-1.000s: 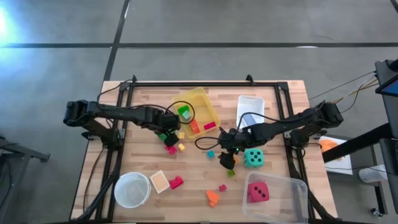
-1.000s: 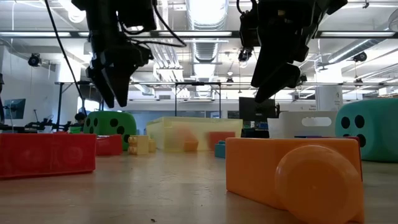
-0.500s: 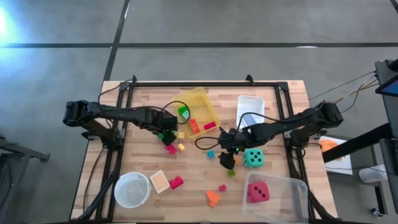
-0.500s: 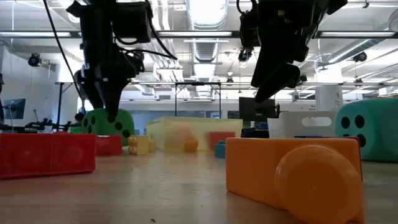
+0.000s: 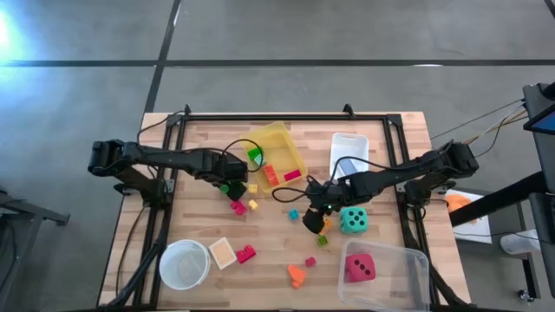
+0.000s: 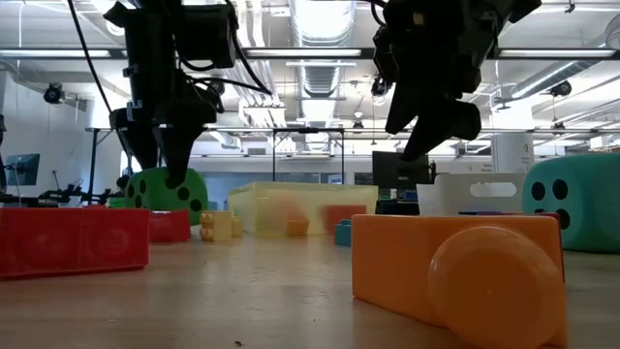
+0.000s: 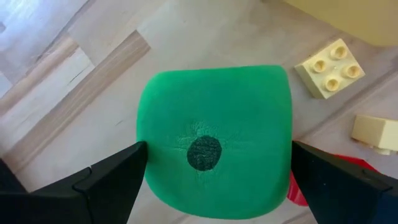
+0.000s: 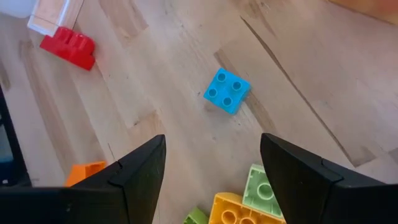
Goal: Pick & Place Toys
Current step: Put the green dice into the transparent bin
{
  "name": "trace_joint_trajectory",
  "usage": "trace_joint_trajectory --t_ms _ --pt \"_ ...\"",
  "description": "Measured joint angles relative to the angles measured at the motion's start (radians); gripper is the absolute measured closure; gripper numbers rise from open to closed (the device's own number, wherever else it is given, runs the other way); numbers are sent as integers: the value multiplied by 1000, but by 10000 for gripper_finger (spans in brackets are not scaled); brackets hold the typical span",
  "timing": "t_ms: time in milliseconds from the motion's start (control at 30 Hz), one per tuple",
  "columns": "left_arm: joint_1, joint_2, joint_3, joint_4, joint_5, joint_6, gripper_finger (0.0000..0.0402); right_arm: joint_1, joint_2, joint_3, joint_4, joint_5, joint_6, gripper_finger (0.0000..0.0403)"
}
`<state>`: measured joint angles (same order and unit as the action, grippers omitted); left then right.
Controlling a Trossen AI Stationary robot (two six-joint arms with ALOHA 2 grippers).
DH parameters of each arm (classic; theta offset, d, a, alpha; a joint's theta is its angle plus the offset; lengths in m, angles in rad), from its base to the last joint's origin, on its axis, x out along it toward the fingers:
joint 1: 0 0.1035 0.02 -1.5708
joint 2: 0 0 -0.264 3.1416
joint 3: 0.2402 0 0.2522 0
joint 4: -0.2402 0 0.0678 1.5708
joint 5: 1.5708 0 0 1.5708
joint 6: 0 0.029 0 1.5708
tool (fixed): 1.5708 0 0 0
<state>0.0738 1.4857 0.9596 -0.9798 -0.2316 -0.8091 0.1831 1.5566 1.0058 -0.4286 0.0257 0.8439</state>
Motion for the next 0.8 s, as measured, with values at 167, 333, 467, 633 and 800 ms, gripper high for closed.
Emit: trace_joint_trajectory --t_ms 167,333,467,633,800 --pt "0 0 2 -7 0 -1 15 0 0 0 0 0 2 148" --pt "0 0 2 -11 -1 19 15 0 0 0 0 0 2 148" --pt "0 0 2 -11 -1 27 15 0 0 0 0 0 2 148" --pt "0 0 2 -8 3 33 15 0 0 0 0 0 2 148" --pt "0 0 2 -5 3 53 15 0 0 0 0 0 2 148"
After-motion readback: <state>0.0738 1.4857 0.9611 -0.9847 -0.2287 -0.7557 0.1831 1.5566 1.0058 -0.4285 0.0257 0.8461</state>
